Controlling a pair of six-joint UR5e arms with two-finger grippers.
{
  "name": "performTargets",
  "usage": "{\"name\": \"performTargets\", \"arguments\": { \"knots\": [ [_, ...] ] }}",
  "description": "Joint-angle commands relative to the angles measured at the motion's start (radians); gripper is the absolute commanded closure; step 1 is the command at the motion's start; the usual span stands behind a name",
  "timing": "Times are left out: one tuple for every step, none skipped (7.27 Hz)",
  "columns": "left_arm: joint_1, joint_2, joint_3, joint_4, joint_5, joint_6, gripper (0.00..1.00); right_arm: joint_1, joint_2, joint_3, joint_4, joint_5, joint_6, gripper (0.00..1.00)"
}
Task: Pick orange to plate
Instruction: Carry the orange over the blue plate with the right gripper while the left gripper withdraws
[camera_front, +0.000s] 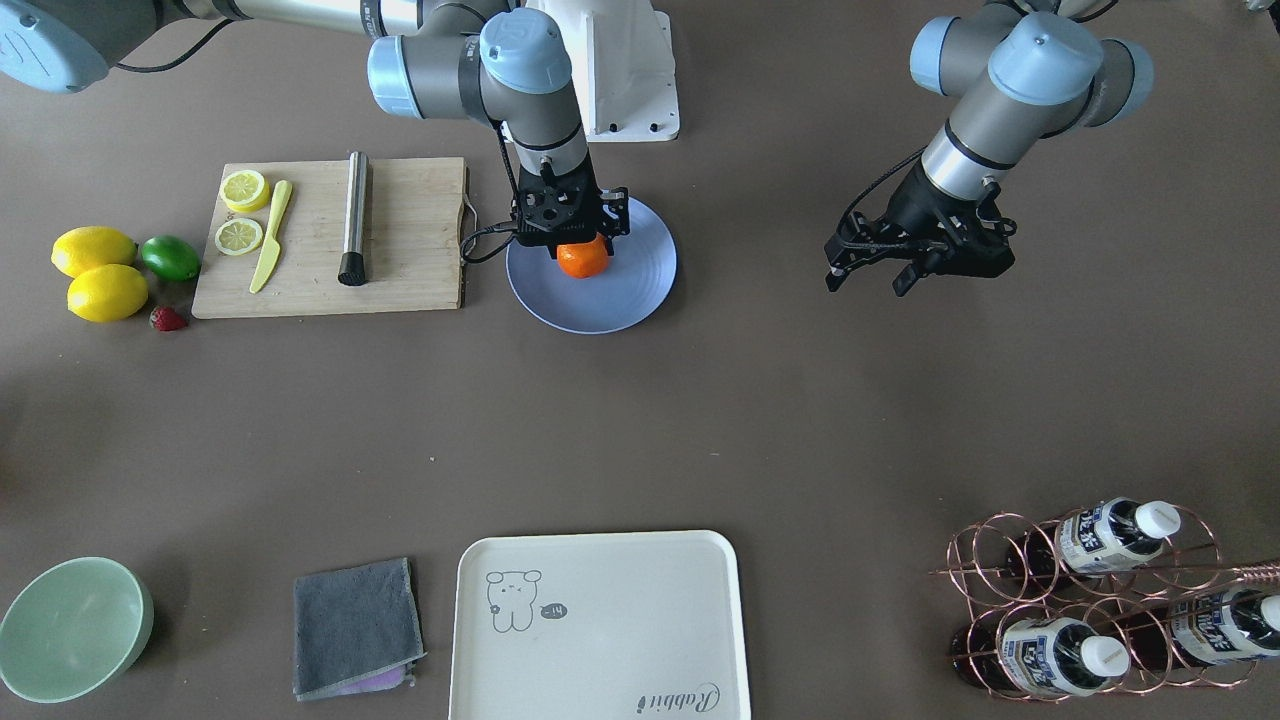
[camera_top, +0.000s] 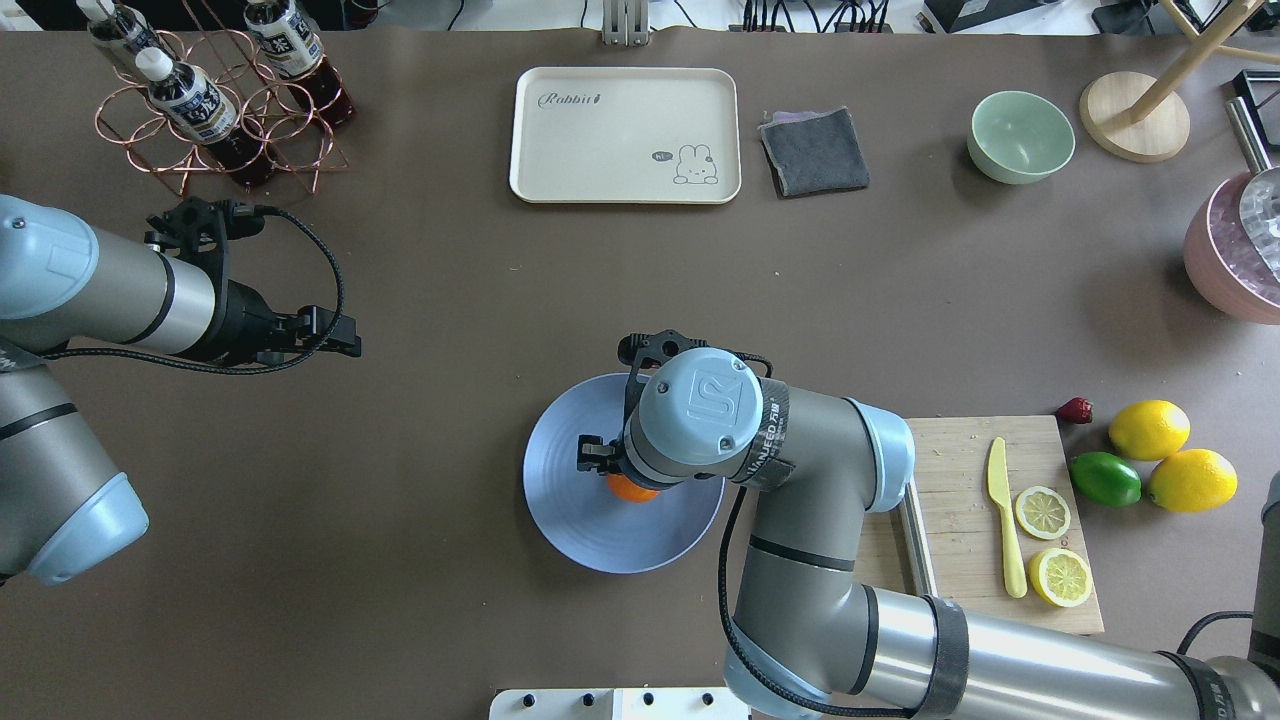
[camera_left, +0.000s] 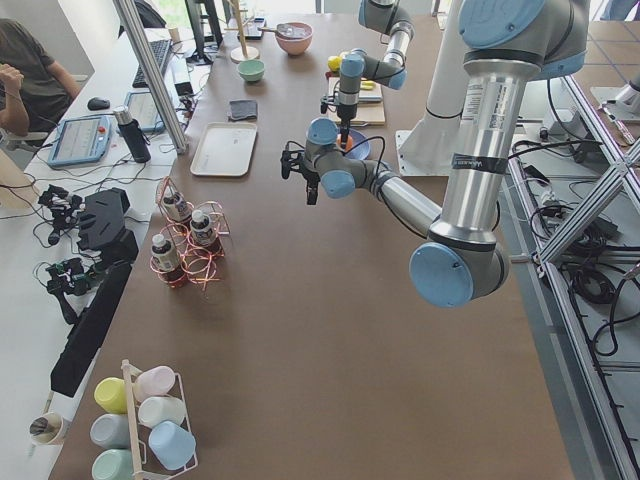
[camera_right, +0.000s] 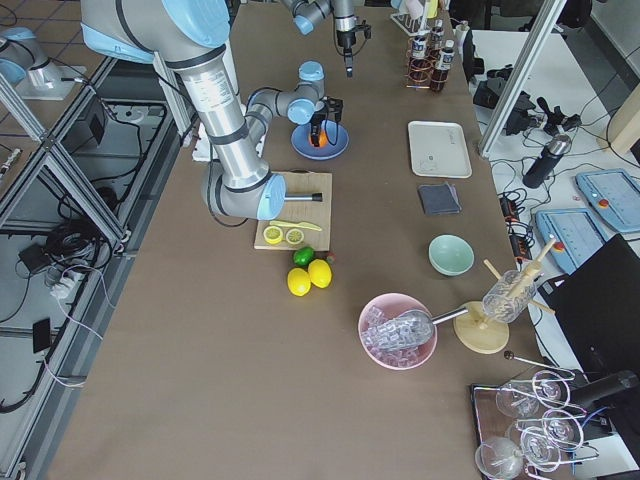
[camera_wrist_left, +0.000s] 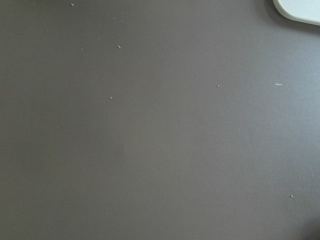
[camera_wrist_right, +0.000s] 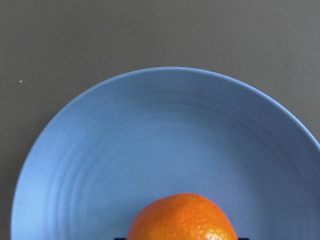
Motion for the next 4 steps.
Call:
{"name": "performTargets", "arguments": {
  "knots": [
    [0.0, 0.003, -0.004, -0.002, 0.003, -0.004, 0.03, -0.005, -0.002, -0.004, 0.0, 0.0, -0.001, 0.37],
    [0.0, 0.003, -0.003, -0.002, 0.007, -0.005, 0.03, -0.012, 0.0, -0.006, 0.002, -0.022, 0.001, 0.01],
    [0.0, 0.001, -0.003, -0.002, 0.007, -0.008, 0.03, -0.014, 0.002, -0.004, 0.003, -0.028, 0.001, 0.0],
    [0.0, 0.004, -0.004, -0.002, 0.0, -0.005, 0.03, 0.001, -0.001, 0.017, 0.002, -0.025, -0.001, 0.0]
  ]
}}
